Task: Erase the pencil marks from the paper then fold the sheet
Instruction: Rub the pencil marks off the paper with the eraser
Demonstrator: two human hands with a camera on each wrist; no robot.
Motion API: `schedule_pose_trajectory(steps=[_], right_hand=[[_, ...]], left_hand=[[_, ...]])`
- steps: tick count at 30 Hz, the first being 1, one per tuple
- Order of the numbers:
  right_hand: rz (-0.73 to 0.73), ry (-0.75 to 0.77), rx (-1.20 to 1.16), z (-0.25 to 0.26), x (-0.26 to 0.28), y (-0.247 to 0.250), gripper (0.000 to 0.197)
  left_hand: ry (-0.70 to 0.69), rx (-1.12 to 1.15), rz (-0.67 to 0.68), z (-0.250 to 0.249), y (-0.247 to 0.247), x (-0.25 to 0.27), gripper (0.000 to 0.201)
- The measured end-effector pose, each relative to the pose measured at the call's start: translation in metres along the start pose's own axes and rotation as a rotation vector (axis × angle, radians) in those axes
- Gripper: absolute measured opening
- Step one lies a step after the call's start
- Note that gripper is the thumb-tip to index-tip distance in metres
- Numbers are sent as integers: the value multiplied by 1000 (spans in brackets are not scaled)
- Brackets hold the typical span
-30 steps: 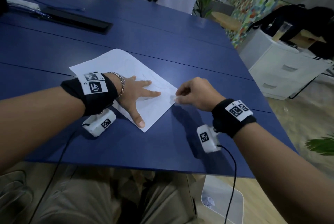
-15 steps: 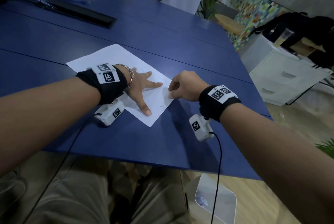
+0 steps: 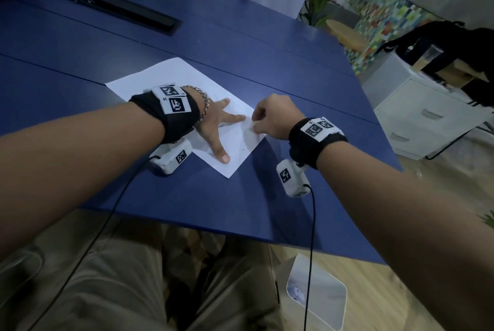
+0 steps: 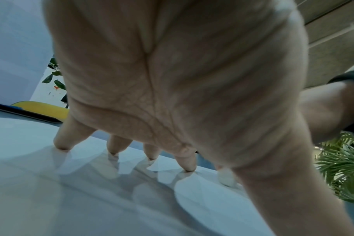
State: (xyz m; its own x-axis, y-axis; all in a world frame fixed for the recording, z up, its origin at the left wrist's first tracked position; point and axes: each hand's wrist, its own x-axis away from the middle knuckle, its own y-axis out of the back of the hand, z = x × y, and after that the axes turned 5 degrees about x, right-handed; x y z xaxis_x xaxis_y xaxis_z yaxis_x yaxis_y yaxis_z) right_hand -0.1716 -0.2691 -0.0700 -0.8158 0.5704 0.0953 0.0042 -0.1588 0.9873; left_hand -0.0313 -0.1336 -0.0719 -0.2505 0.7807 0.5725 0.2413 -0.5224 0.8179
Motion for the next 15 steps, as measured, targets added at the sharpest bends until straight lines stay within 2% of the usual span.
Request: schedule_pose_trajectory(steps=[3,4,8,13,15], right_hand=[[121,56,-22,1,5,5,18],[121,44,-22,-3,4,6,18],[-29,-63,26,-12,-2,3,14],[49,66,15,-2,3,3,16],[2,21,49,-9,-2,4,15]], left_hand=[[3,-7,-3,-1,0,1,133],[1,-7,-6,-1,0,0,134],[0,5,1,0,0,-1,134],[-6,-26,-11,1,-1,-3,136],[-2,-16,-2,1,1,-1,137]])
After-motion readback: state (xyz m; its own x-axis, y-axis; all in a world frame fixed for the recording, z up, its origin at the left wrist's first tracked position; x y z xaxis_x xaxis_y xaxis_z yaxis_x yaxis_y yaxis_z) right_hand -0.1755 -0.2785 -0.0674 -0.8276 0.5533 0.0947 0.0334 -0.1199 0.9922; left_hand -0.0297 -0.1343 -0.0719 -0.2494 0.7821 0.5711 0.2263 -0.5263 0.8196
